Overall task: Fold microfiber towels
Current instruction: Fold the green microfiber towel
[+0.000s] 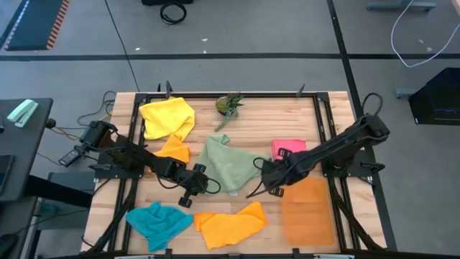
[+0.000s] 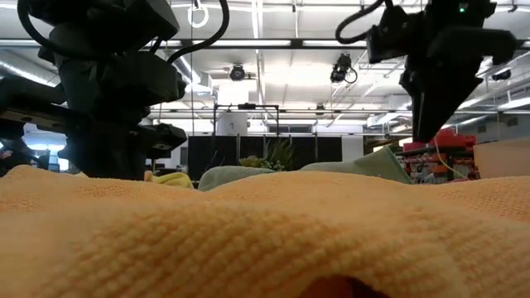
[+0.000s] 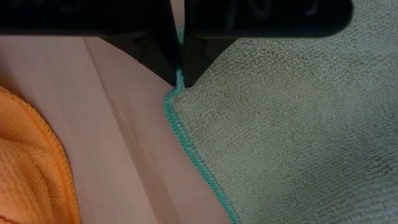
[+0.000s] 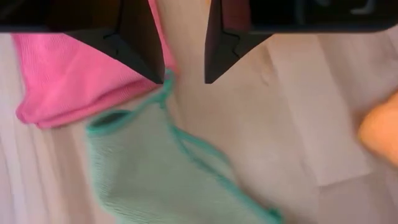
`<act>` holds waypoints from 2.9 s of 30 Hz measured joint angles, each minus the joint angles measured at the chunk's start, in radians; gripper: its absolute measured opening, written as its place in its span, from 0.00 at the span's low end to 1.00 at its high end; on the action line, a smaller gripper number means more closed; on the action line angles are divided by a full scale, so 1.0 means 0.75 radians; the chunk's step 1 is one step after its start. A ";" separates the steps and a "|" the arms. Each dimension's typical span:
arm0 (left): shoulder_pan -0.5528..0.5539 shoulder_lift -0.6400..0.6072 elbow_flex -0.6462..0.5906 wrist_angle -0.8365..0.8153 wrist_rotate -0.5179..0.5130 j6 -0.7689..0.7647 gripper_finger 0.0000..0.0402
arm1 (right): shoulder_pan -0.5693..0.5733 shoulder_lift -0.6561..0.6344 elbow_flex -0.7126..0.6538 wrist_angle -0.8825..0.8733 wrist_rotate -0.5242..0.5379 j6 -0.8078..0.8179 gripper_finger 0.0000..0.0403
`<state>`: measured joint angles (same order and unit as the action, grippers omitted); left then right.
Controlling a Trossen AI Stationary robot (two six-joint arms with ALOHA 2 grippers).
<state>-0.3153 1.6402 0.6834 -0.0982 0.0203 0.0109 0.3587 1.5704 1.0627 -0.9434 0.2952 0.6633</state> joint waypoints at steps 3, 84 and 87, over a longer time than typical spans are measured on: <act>-0.001 0.000 0.000 0.000 0.000 -0.001 0.06 | -0.013 -0.066 -0.098 0.049 0.052 -0.170 0.28; -0.006 -0.015 -0.003 0.063 -0.001 -0.109 0.06 | -0.120 -0.014 -0.285 0.710 0.405 -2.204 0.10; -0.013 -0.063 -0.008 0.033 -0.001 -0.101 0.02 | -0.135 -0.062 -0.213 0.671 0.332 -1.907 0.10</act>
<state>-0.3248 1.5930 0.6777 -0.0733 0.0193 -0.0649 0.2577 1.5241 0.9032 -0.4401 0.5444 -0.7668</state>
